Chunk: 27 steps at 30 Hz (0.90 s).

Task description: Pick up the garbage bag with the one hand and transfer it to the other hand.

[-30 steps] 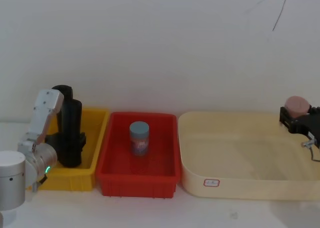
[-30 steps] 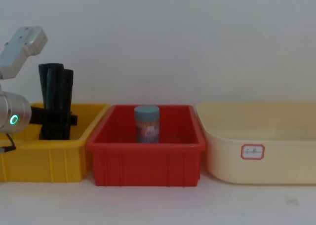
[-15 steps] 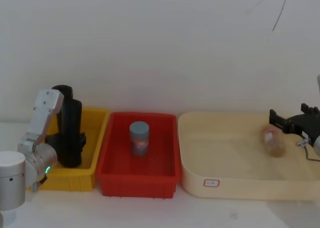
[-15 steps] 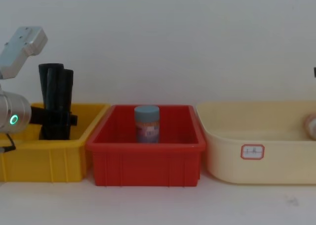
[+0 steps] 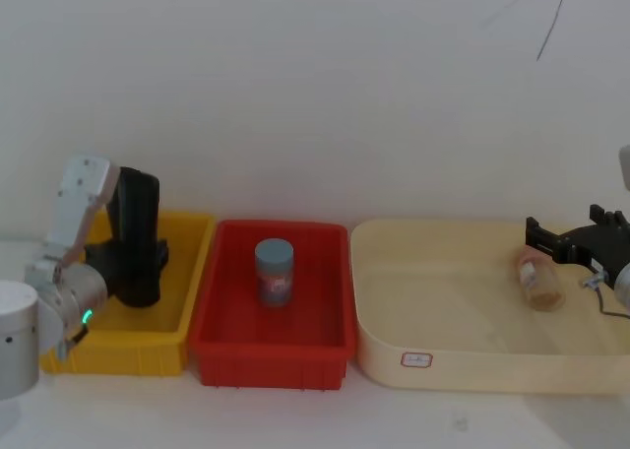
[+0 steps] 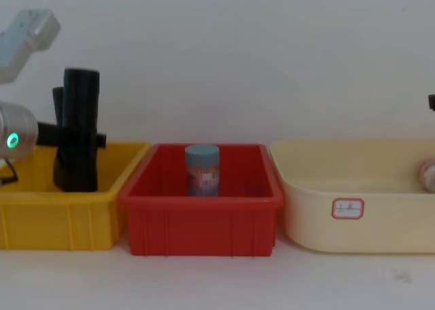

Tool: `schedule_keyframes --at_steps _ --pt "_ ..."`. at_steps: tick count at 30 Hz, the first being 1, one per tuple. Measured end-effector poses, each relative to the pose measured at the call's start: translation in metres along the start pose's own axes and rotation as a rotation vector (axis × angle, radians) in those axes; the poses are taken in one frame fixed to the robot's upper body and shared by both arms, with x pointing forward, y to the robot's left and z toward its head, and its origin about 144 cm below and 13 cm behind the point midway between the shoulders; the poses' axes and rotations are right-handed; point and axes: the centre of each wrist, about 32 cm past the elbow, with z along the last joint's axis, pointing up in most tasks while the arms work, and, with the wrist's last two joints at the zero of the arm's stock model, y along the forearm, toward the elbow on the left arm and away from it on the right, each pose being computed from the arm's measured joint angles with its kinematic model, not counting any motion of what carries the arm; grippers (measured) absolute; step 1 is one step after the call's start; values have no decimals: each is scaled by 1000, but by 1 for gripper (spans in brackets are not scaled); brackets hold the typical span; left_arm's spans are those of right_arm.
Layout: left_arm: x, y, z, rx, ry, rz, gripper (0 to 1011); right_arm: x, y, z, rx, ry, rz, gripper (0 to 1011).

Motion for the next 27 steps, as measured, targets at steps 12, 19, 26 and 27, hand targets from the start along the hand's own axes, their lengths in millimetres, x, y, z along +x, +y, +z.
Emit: schedule_keyframes --at_steps 12,19,26,27 --pt "12 13 38 -129 -39 -66 421 0 1 0 -2 -1 2 1001" --pt "21 14 55 -176 -46 -144 421 1 1 1 1 -13 9 1001" --pt "28 12 66 -208 -56 -240 421 3 -1 3 25 -38 51 1001" --pt "29 12 68 -214 -59 -261 421 4 -2 4 32 -45 64 1001"
